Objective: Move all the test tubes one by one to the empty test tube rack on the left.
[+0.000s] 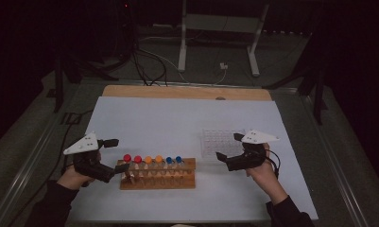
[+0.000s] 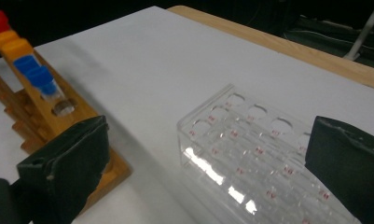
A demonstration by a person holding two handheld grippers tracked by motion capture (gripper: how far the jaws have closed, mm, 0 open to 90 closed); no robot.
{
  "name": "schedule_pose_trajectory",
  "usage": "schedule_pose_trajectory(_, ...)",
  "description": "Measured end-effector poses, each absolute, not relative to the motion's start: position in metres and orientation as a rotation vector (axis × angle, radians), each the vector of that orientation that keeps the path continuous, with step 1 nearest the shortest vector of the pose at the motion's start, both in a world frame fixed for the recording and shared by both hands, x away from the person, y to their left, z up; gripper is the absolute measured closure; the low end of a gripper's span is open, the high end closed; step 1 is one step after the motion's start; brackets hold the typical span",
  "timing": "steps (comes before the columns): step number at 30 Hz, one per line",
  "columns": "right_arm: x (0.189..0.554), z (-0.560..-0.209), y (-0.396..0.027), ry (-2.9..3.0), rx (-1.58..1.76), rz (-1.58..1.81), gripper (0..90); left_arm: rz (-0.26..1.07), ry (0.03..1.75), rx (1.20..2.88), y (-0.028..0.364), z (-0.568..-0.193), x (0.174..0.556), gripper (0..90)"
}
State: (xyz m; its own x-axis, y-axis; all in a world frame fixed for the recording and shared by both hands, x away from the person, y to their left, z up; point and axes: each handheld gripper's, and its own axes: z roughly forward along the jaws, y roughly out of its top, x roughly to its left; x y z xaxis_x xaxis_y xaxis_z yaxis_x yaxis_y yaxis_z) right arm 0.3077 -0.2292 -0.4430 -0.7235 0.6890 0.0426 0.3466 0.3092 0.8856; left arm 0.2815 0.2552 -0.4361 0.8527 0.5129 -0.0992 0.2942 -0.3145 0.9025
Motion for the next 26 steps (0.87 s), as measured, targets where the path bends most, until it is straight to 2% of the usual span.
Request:
schedule_pose_trajectory(10,0.290,-0.459,-0.239,2.240,0.934,1.321,0.0,0.253,0.611,1.931,0.263,-0.454,0.261,0.5)
schedule_pose_trajectory(26,0.277,-0.472,-0.255,2.237,0.952,1.250,0.0,0.240,0.611,1.969,0.257,-0.474,0.254,0.5)
